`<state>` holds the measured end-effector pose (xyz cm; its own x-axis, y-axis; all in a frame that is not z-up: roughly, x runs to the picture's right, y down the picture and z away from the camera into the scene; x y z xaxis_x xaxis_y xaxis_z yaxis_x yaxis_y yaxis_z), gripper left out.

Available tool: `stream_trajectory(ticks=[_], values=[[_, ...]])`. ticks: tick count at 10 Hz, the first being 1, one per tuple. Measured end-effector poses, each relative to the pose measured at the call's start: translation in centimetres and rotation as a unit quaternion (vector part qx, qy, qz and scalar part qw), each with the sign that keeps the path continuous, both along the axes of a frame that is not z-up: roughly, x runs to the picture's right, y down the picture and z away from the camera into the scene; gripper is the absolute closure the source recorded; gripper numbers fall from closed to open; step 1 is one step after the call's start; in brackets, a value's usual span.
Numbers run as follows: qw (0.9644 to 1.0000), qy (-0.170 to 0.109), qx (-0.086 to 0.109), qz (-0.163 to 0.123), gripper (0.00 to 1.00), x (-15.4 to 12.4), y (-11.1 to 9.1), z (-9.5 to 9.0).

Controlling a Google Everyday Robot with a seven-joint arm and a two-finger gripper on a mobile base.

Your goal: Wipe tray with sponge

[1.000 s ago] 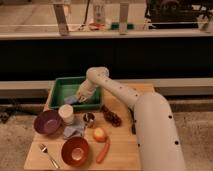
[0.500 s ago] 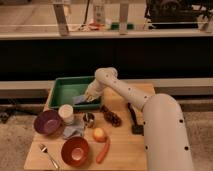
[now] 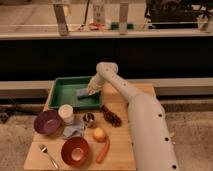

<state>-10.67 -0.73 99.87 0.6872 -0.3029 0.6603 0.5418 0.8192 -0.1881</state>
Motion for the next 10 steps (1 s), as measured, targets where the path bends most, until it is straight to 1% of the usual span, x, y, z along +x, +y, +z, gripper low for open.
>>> stream_trajectory(ticks=[2, 5, 7, 10], values=[[1.0, -0.007, 0.004, 0.004, 0.98, -1.1, -0.9, 0.2], [0.9994, -0.033, 0.01, -0.007, 0.98, -4.3, -1.4, -0.4], [0.9981, -0.057, 0.012, -0.021, 0.98, -6.8, -1.0, -1.1], [0.996, -0.08, 0.009, -0.039, 0.98, -7.6, 0.1, -1.8]])
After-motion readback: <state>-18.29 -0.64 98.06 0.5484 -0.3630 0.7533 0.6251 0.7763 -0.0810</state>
